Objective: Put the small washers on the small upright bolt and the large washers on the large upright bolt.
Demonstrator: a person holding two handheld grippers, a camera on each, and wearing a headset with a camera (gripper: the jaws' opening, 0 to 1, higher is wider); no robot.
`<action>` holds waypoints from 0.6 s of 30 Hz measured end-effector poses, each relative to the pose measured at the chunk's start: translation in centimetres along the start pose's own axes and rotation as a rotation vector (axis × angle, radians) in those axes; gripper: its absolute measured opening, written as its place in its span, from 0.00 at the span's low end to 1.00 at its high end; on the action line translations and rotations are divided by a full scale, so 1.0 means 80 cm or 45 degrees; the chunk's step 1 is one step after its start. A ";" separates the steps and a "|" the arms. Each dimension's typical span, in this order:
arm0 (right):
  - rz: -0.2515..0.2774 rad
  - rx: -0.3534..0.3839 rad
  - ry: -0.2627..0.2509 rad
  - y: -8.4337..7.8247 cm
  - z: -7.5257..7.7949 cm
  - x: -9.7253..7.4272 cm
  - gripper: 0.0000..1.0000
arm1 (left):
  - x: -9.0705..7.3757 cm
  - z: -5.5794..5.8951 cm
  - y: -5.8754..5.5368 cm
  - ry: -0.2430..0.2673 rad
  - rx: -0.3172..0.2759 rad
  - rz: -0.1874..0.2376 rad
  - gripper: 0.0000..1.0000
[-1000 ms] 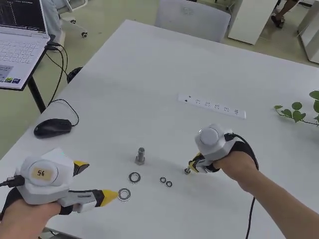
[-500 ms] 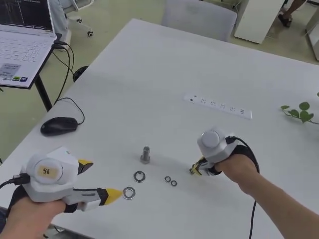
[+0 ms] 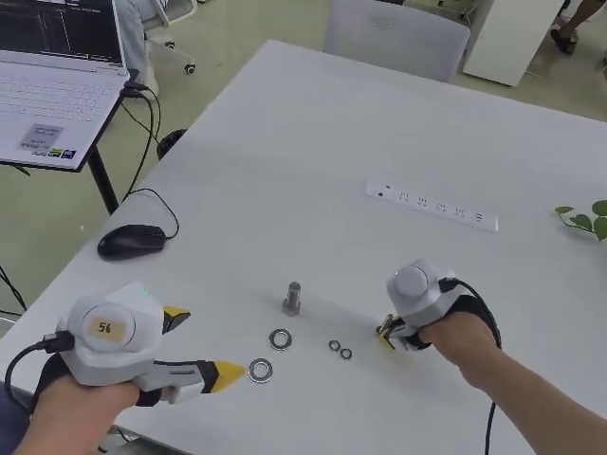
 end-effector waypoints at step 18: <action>0.172 0.204 -0.074 -0.003 -0.004 -0.052 0.26 | -0.004 -0.003 0.002 0.013 -0.003 0.016 0.68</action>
Point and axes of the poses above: the centre of the closed fingertips' face, and the gripper's own axes: x roughly forward along the fingers, z roughly to its right, y roughly out of its top, the point moved 9 cm from there along -x, roughly backward along the fingers, and after that the axes turned 9 degrees about z, right-handed, at the moved point
